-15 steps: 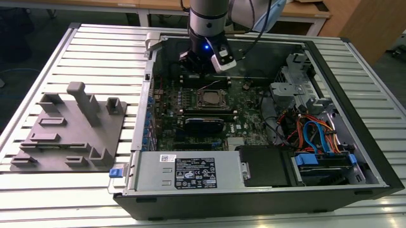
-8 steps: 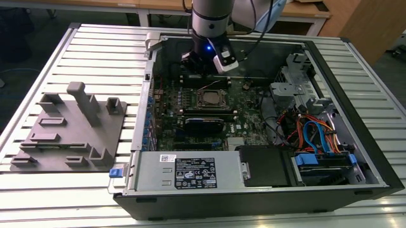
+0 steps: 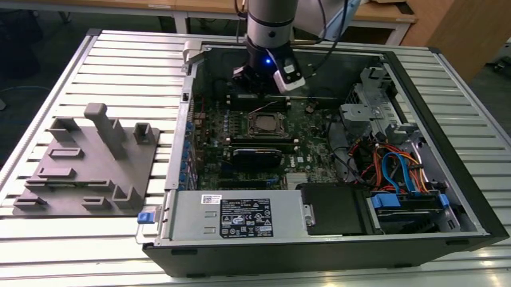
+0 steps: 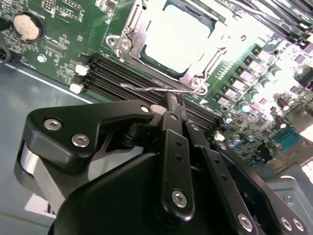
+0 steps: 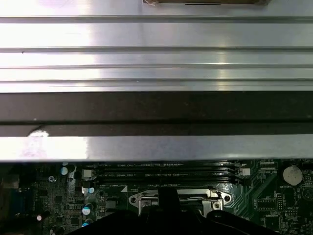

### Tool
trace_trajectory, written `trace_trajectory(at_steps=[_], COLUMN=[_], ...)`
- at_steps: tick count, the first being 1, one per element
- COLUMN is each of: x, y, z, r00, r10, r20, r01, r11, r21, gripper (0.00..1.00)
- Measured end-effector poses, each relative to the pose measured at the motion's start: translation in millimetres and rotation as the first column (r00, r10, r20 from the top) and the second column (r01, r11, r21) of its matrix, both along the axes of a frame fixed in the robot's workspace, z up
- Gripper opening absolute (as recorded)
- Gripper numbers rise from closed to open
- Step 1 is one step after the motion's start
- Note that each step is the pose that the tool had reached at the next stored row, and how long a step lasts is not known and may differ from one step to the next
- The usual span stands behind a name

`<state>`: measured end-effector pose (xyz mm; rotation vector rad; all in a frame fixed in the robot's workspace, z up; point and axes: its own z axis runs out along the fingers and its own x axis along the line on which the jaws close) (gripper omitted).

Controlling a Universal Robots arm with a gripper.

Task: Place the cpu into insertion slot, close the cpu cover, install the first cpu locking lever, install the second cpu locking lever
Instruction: 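Install the first cpu locking lever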

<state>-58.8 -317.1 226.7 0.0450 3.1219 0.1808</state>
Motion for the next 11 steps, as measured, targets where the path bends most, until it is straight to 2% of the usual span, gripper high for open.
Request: trace_trajectory(at_steps=[11], x=[9.2], y=[1.0], z=[-2.4], r00=[1.0], r10=[0.0], r20=[0.0], r01=[0.0], r11=[1.0], r21=[0.0], gripper=[0.1])
